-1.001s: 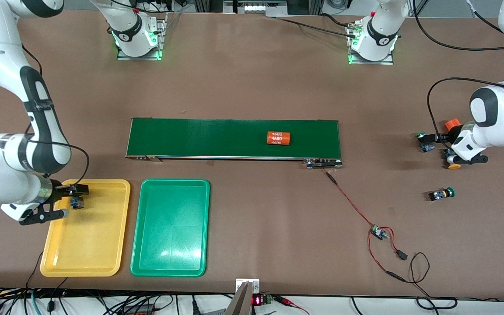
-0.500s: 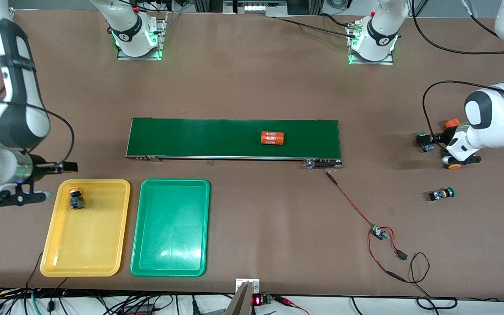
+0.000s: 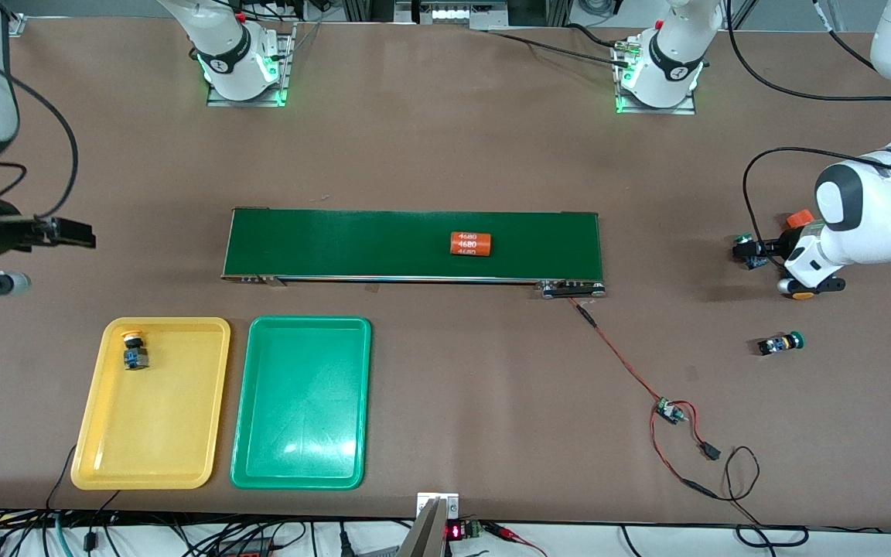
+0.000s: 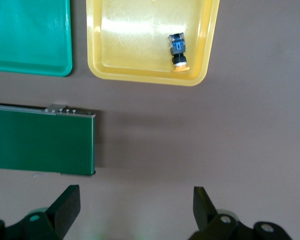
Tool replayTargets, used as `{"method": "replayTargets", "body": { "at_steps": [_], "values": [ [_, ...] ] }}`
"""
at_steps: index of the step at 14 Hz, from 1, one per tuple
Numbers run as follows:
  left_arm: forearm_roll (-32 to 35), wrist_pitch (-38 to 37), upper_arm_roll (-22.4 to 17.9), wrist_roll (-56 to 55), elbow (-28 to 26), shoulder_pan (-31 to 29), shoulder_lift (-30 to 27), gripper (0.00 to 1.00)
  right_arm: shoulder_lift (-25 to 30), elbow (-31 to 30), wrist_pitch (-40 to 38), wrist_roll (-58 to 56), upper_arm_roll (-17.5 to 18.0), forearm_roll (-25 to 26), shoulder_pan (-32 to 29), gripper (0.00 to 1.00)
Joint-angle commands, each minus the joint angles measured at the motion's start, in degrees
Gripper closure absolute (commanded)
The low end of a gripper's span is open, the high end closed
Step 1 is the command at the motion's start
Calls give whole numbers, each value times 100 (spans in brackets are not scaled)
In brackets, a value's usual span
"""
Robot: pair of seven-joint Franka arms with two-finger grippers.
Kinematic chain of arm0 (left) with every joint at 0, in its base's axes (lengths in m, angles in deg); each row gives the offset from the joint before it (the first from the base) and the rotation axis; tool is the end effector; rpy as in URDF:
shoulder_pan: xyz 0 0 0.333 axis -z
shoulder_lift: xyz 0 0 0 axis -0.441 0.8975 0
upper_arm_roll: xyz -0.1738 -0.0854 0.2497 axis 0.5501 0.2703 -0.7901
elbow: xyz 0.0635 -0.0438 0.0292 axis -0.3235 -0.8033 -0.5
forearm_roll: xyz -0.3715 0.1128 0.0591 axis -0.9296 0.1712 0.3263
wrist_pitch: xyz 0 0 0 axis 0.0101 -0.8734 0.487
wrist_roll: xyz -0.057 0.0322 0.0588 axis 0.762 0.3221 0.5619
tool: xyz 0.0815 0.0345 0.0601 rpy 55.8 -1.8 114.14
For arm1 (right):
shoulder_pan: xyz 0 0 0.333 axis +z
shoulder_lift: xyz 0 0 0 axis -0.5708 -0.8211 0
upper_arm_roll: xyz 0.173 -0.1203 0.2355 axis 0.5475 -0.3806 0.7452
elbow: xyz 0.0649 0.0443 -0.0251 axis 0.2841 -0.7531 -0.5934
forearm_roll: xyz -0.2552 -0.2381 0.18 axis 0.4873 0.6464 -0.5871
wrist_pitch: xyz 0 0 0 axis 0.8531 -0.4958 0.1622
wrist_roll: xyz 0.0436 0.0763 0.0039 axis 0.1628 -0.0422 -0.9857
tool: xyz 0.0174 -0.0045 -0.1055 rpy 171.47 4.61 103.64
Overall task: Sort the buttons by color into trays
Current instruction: 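Grasp the green-capped button with the left gripper while the right gripper withdraws, then lift the green-capped button and carry it toward the belt end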
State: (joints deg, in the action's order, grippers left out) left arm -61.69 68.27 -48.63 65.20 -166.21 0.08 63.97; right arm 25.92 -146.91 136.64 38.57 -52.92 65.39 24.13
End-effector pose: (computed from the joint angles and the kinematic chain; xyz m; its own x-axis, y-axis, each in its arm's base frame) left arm 0.5018 0.1816 0.1671 0.9516 0.0808 -0.2964 0.1171 -0.9874 0.1068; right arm 0.6205 -0.0344 0.5261 0.9761 0.0751 -0.2041 0.0870 -0.9950 0.0496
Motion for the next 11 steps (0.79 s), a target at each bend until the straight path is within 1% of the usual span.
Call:
{"method": "replayTargets", "body": {
  "at_steps": [1, 2, 3, 4, 6, 7, 8, 9, 11],
  "values": [
    [-82, 81, 12, 44, 26, -1, 64, 12, 743, -851, 91, 114, -9, -150, -13, 0],
    [-82, 81, 12, 53, 26, -1, 64, 19, 964, -1116, 213, 114, -9, -212, -22, 0],
    [-82, 81, 12, 54, 26, -1, 64, 31, 1175, -1362, 336, 114, -9, -230, -39, 0],
    [-82, 81, 12, 62, 26, -1, 46, 47, 1325, -1521, 398, 123, -9, -238, -48, 0],
    [-82, 72, 12, 36, 26, 8, 46, 70, 1423, -1567, 408, 158, -9, -239, -101, 0],
    [-82, 72, 12, -25, 26, 8, 55, 77, 1441, -1567, 425, 167, -9, -308, -188, 0],
    [-82, 72, 12, -34, 17, 8, 64, 83, 1502, -1567, 417, 167, -9, -439, -215, 0],
    [-82, 54, 12, -34, 26, 8, 46, 87, 1546, -1558, 391, 167, -18, -467, -259, 0],
    [-82, -16, 12, 35, 26, 25, -15, 93, 1573, -1523, 338, 167, -62, -476, -259, 0]
  ]
}}
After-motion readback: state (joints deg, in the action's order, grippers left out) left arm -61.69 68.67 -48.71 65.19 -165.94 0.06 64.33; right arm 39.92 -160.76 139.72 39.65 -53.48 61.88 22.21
